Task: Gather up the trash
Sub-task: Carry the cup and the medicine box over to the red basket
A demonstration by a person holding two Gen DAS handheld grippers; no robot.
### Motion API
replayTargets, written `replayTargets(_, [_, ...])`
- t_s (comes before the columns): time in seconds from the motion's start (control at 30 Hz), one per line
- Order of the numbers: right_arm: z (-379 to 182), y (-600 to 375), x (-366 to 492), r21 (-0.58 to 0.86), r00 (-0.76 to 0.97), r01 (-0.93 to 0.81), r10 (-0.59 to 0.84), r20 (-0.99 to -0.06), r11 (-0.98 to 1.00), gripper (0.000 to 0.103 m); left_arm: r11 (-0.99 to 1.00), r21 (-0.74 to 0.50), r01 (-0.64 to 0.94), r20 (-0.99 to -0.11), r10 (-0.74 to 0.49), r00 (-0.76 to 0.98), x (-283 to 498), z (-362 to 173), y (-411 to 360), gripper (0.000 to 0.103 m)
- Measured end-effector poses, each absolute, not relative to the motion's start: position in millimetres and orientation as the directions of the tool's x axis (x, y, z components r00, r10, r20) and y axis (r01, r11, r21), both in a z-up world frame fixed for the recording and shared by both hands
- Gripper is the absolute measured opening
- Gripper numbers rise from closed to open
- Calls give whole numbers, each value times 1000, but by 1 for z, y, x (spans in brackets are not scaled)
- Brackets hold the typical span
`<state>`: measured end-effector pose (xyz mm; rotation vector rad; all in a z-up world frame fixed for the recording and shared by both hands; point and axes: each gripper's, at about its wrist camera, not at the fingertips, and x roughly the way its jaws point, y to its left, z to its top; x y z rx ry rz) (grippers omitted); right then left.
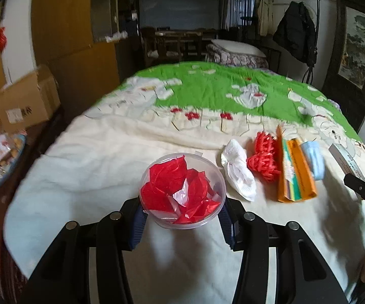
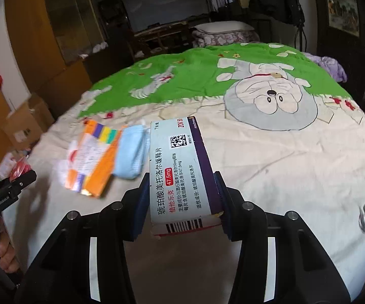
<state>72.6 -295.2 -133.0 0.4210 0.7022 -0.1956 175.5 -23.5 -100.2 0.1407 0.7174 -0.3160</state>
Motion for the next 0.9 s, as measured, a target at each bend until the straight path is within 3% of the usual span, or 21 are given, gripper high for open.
replayTargets(0.53, [-18, -215, 4, 309, 896, 58, 87, -435, 949, 48, 964, 72, 256, -453, -197, 869, 52, 1, 24, 50])
replayTargets(0.9, [19, -166, -44, 303, 915, -88, 197, -353, 949, 48, 983, 90, 160, -348, -119, 930, -23, 40, 82, 50])
